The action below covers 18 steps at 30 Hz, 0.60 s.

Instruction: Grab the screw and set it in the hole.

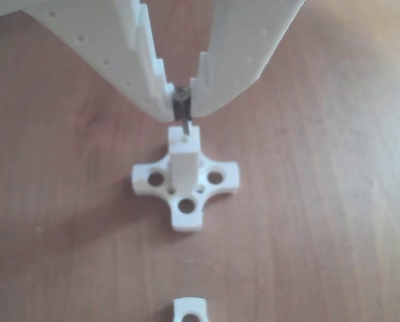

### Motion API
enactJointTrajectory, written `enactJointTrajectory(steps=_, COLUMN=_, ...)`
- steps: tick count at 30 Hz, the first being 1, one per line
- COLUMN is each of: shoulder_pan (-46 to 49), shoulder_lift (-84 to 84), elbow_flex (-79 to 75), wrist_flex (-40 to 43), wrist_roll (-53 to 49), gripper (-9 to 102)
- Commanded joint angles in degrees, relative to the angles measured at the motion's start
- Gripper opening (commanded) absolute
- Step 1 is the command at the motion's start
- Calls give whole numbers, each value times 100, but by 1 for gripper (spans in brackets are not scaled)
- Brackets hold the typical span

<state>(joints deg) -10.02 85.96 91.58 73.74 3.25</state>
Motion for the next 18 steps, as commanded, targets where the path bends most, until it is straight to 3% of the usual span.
enactJointTrajectory(steps=1, shoulder_pan=9, shoulder_lift=141, elbow_flex=-105, wrist_flex=-53, wrist_roll=-18, gripper=-4)
enactJointTrajectory(steps=18, shoulder_pan=44, shoulder_lift=114, elbow_flex=-105, wrist_flex=-44, wrist_roll=-44, gripper=-4)
